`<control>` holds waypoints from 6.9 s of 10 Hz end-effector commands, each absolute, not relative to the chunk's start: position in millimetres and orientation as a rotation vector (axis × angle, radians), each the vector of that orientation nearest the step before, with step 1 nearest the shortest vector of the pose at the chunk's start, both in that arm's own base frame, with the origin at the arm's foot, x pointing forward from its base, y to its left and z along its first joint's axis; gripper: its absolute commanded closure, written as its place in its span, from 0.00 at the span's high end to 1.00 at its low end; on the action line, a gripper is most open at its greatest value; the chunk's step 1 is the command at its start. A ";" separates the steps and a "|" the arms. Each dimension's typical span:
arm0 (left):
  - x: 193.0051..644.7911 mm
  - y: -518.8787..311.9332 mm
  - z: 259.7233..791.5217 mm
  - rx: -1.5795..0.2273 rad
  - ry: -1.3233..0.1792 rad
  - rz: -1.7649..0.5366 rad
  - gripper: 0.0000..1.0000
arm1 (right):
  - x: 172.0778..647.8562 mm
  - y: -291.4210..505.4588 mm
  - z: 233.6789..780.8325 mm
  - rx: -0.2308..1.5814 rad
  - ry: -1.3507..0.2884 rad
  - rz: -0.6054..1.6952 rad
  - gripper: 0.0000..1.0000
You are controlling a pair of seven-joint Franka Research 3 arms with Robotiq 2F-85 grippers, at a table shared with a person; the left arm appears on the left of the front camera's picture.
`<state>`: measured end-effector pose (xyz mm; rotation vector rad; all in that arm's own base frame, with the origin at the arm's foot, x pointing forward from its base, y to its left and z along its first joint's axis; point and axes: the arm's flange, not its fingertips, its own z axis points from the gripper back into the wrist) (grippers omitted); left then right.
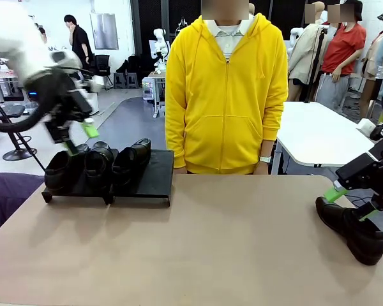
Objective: Organize the shoes by placing them on the stand.
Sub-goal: Place the Shoe from the middle of the table onto the Shoes Stand, then pick up one Shoe and place it in the middle of the table.
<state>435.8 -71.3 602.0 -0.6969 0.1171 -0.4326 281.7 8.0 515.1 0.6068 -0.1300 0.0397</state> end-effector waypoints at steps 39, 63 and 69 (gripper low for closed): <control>262.1 7.6 535.2 -0.760 -0.064 -0.081 1.00 | 435.7 -53.4 347.3 0.036 -0.191 -0.025 1.00; 262.1 7.6 535.2 -0.760 -0.064 -0.081 1.00 | 288.7 87.8 525.8 0.482 -0.275 0.179 0.00; 262.1 7.6 535.2 -0.760 -0.064 -0.081 1.00 | 413.3 234.2 492.0 0.571 -0.106 0.189 0.00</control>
